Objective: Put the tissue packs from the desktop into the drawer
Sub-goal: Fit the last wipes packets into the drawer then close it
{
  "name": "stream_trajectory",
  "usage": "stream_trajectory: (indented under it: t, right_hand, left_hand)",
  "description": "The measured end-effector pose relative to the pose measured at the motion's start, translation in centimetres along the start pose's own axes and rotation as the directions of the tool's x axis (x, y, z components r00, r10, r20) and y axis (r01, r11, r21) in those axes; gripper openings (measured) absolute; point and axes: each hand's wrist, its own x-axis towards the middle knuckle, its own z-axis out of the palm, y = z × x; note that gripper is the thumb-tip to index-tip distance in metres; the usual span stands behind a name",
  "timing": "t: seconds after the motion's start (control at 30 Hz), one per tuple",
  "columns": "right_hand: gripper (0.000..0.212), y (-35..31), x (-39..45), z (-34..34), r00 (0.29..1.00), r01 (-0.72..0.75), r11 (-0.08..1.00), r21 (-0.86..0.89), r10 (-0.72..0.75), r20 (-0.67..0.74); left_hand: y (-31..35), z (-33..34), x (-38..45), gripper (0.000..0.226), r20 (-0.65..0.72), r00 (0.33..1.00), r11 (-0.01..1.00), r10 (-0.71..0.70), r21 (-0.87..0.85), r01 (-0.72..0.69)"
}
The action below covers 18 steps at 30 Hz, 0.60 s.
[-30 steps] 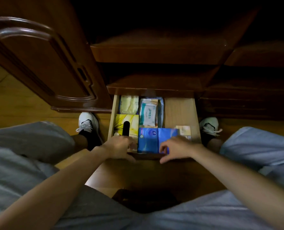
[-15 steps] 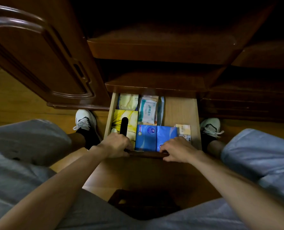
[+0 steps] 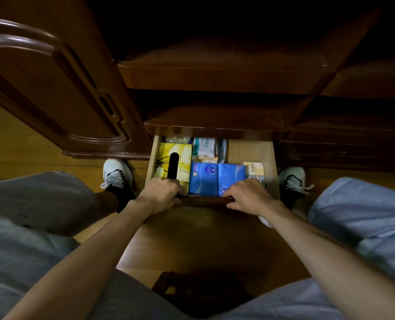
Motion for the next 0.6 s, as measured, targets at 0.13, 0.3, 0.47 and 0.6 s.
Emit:
stream_trajectory:
  t: [0.13, 0.3, 0.47, 0.6]
  right_hand:
    - [0.030, 0.5, 0.5, -0.8, 0.996, -0.073, 0.997, -0.004, 0.073, -0.046]
    - [0.035, 0.5, 0.6, -0.4, 0.978, -0.180, 0.983, 0.031, 0.182, -0.102]
    - [0.109, -1.5, -1.7, 2.6, 0.656, -0.518, 0.676, 0.524, 0.707, -0.264]
    - [0.141, -4.5, -2.4, 5.9, 0.340, -0.330, 0.045, 0.943, 0.937, 0.075]
  left_hand:
    - [-0.2, -0.2, 0.9, 0.032, -0.060, 0.997, 0.998, -0.051, -0.033, 0.049]
    - [-0.2, 0.9, 1.1, 0.036, -0.126, 0.985, 0.990, -0.121, -0.083, 0.111]
    - [2.8, 3.8, -1.3, 0.087, -0.322, 0.527, 0.569, -0.786, -0.710, 0.416]
    - [6.0, 5.8, -1.2, 0.125, 0.231, 0.463, -0.100, -0.856, -0.952, 0.289]
